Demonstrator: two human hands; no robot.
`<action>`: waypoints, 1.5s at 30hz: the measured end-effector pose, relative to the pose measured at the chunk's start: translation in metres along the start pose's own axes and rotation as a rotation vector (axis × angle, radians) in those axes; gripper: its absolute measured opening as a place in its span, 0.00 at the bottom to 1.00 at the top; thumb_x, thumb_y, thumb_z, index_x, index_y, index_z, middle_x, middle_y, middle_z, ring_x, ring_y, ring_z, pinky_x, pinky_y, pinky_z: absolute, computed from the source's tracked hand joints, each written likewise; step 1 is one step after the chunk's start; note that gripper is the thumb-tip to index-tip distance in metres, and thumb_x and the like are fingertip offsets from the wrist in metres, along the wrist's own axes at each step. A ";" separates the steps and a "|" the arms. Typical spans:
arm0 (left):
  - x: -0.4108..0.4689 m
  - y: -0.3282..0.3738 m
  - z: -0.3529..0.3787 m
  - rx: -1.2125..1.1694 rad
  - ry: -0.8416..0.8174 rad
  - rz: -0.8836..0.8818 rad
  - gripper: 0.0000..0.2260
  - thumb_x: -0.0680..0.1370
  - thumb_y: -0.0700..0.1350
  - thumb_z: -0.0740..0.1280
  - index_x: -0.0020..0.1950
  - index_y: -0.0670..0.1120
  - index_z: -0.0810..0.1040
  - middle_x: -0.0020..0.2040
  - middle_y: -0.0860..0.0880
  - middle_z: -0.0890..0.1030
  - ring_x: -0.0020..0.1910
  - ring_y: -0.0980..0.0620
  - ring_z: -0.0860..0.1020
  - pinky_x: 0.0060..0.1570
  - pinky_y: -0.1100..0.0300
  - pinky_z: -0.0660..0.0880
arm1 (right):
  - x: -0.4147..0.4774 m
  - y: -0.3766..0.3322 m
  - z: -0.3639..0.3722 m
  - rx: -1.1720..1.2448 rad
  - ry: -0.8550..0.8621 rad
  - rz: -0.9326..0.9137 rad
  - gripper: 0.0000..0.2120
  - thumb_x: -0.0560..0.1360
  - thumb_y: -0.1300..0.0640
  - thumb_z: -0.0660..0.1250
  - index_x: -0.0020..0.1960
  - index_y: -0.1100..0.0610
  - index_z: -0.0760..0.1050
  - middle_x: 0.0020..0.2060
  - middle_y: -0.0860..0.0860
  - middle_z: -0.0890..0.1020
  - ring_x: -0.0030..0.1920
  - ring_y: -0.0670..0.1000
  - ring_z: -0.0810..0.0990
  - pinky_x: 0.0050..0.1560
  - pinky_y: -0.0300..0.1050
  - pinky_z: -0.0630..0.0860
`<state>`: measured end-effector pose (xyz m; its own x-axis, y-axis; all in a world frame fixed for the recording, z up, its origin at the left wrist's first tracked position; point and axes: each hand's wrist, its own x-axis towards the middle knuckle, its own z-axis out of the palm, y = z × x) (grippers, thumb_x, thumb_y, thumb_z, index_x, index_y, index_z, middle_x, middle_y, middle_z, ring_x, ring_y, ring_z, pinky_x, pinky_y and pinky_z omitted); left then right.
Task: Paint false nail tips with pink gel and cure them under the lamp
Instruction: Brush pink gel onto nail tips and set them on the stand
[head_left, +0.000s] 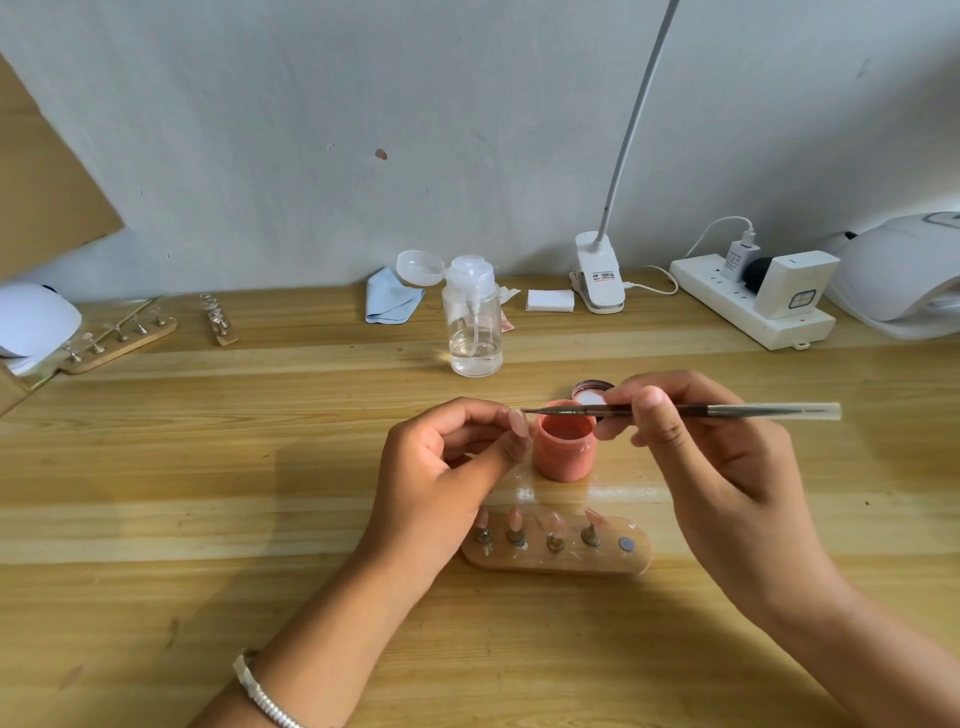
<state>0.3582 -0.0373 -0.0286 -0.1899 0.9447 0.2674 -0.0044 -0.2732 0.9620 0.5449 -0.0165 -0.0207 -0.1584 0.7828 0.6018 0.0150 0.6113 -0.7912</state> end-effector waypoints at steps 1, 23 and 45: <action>0.000 -0.001 0.000 0.000 0.004 0.000 0.08 0.66 0.50 0.76 0.42 0.49 0.85 0.41 0.45 0.87 0.38 0.56 0.82 0.34 0.70 0.72 | 0.000 0.000 0.000 0.008 -0.008 -0.001 0.12 0.82 0.53 0.61 0.50 0.56 0.81 0.40 0.45 0.85 0.45 0.45 0.84 0.48 0.30 0.73; -0.003 0.001 -0.001 0.054 -0.053 0.077 0.04 0.69 0.45 0.77 0.42 0.49 0.84 0.44 0.47 0.86 0.40 0.48 0.82 0.40 0.58 0.78 | 0.005 0.004 -0.007 -0.037 0.057 -0.045 0.13 0.84 0.59 0.57 0.66 0.57 0.75 0.48 0.47 0.87 0.53 0.46 0.84 0.55 0.35 0.74; -0.004 -0.004 0.003 0.135 -0.124 0.182 0.18 0.65 0.51 0.79 0.46 0.54 0.71 0.43 0.49 0.87 0.38 0.40 0.80 0.35 0.65 0.72 | -0.002 0.001 -0.003 -0.199 -0.270 -0.072 0.20 0.71 0.59 0.78 0.60 0.53 0.77 0.51 0.48 0.84 0.58 0.54 0.81 0.58 0.44 0.73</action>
<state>0.3618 -0.0397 -0.0334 -0.0537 0.8995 0.4336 0.1515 -0.4219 0.8939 0.5482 -0.0174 -0.0226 -0.4211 0.6942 0.5838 0.1821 0.6952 -0.6953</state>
